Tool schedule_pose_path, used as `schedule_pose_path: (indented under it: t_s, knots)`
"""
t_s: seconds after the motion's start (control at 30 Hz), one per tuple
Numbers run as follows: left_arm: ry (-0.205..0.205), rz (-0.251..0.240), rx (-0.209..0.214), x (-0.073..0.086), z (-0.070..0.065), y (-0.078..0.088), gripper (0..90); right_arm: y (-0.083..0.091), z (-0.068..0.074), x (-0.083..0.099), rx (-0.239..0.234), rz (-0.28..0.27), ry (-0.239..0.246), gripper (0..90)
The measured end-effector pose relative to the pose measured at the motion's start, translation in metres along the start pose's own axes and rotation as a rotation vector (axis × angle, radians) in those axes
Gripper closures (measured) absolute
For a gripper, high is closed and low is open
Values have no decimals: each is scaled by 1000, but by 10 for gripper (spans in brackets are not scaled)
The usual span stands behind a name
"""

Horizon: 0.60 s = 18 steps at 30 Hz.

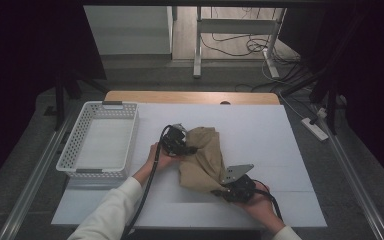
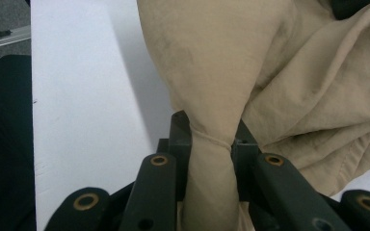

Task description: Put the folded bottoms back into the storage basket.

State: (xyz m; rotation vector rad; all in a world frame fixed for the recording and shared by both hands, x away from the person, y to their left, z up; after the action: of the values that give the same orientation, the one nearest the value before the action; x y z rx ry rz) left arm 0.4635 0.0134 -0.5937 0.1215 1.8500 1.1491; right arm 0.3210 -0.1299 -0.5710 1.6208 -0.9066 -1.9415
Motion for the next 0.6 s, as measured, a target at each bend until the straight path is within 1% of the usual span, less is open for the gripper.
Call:
schedule_pose_path:
  t_s: [0.1, 0.23, 0.43, 0.6]
  knots:
    - [-9, -6, 7, 0, -1, 2, 704, 0, 0, 0, 2, -6, 0, 767]
    - [-38, -13, 0, -3, -3, 7, 730, 1, 0, 0, 1, -7, 0, 767]
    - [-41, -37, 11, -6, -6, 14, 745, 5, 0, -2, 11, -25, 2, 768]
    - [-56, -60, 9, -9, -9, 23, 749, 9, 0, -5, 19, -48, 3, 769]
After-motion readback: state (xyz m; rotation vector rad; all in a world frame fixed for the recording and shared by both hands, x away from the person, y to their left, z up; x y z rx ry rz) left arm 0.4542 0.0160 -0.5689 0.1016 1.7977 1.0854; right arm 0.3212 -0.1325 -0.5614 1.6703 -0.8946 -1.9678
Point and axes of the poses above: each handheld gripper's, and its own axes: y roughly backward along the jaws, x roughly out of its underside, z roughly to its left, the point moved 9 cm from there along -y, roughly forward along the jaws, and after that the axes turned 8 degrees about -x, right-handed, at the moved point
